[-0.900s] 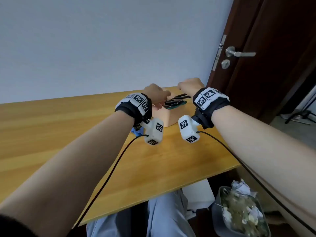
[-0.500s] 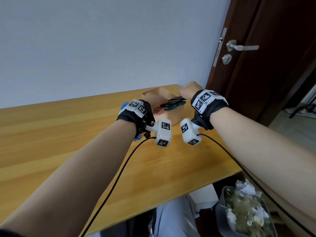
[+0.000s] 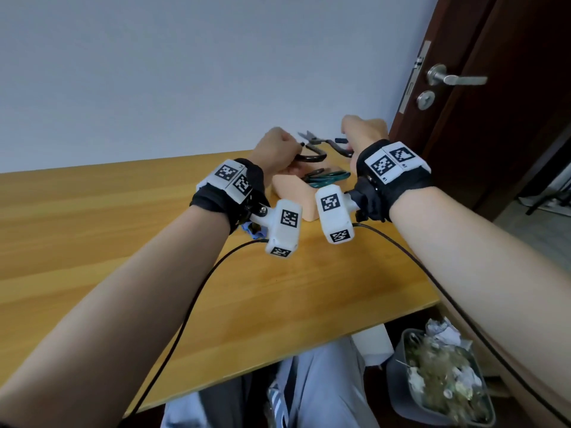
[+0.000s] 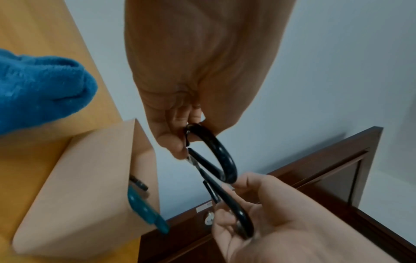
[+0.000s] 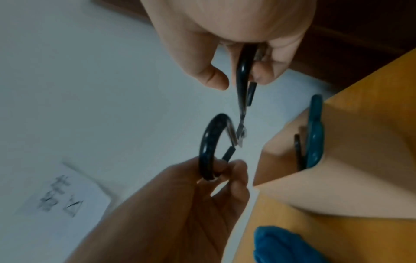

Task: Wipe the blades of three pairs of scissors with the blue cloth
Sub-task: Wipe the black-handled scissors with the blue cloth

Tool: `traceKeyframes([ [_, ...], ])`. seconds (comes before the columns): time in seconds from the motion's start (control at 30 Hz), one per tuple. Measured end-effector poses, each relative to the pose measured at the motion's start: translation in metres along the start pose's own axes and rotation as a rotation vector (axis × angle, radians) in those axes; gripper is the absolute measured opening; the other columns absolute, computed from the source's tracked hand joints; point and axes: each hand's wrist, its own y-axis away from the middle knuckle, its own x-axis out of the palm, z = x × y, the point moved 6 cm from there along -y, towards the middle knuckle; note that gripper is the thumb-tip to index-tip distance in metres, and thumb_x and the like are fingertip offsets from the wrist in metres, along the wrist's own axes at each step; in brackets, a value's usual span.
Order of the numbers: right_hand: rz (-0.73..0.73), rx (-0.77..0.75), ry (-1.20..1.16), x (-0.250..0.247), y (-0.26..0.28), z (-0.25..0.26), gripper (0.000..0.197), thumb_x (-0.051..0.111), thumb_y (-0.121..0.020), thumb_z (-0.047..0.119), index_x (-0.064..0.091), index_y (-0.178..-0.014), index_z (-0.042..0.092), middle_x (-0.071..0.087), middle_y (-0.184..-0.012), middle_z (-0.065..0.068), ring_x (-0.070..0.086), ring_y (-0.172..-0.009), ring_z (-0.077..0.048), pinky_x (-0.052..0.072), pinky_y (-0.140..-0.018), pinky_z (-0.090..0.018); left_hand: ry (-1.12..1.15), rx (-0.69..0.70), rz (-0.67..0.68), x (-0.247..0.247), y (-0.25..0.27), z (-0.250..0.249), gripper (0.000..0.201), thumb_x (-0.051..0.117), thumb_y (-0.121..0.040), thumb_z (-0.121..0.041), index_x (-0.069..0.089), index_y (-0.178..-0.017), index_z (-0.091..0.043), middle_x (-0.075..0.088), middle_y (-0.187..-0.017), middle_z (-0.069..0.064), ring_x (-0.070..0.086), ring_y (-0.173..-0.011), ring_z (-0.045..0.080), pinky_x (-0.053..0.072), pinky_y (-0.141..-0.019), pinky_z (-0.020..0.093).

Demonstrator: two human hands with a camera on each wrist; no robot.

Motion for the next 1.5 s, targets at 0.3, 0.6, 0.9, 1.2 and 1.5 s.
traceKeyframes([
  [0.3,0.389,-0.095,-0.096,0.091,0.081,0.005,0.007,0.053,-0.088,0.007,0.057,-0.082,0.007,0.051,-0.064,-0.011,0.038,-0.044,-0.018,0.029,-0.04,-0.02,0.273,-0.005,-0.081,-0.087,0.046,0.032,0.047,0.028,-0.091,0.016,0.056,-0.125,0.0,0.07,-0.098,0.015,0.072,-0.069,0.028,0.063,-0.067,0.035],
  [0.6,0.664,-0.065,0.011,0.155,0.124,-0.067,0.015,0.054,-0.1,0.018,0.064,-0.098,0.008,0.038,-0.07,-0.01,0.025,-0.045,-0.013,0.023,-0.039,-0.023,-0.083,-0.159,-0.05,-0.122,0.077,0.103,0.021,0.069,-0.095,-0.02,0.07,-0.112,-0.007,0.064,-0.082,0.002,0.064,-0.061,0.009,0.049,-0.05,0.016],
  [0.9,0.876,-0.07,0.147,0.178,0.153,-0.096,0.01,0.057,-0.1,0.02,0.065,-0.106,0.02,0.052,-0.084,-0.013,0.028,-0.044,-0.01,0.024,-0.038,-0.023,-0.162,-0.293,-0.013,-0.126,0.093,0.152,0.012,0.059,-0.1,-0.022,0.061,-0.1,-0.01,0.054,-0.079,0.001,0.058,-0.065,0.011,0.038,-0.056,0.023],
  [1.2,0.97,0.085,0.147,0.167,0.153,-0.115,0.016,0.063,-0.096,0.016,0.066,-0.112,0.012,0.056,-0.082,-0.002,0.027,-0.046,-0.007,0.022,-0.035,-0.019,-0.251,-0.346,0.086,-0.129,0.1,0.165,0.028,0.075,-0.089,-0.034,0.059,-0.085,-0.012,0.06,-0.079,0.009,0.047,-0.077,0.021,0.033,-0.057,0.026],
  [1.5,1.088,0.166,0.082,0.154,0.159,-0.127,0.026,0.068,-0.093,0.019,0.066,-0.117,0.008,0.065,-0.076,-0.004,0.03,-0.043,-0.004,0.023,-0.034,-0.016,-0.104,-0.387,0.187,-0.135,0.105,0.17,0.02,0.082,-0.083,-0.02,0.062,-0.084,-0.014,0.068,-0.069,-0.004,0.065,-0.057,0.01,0.055,-0.058,0.018],
])
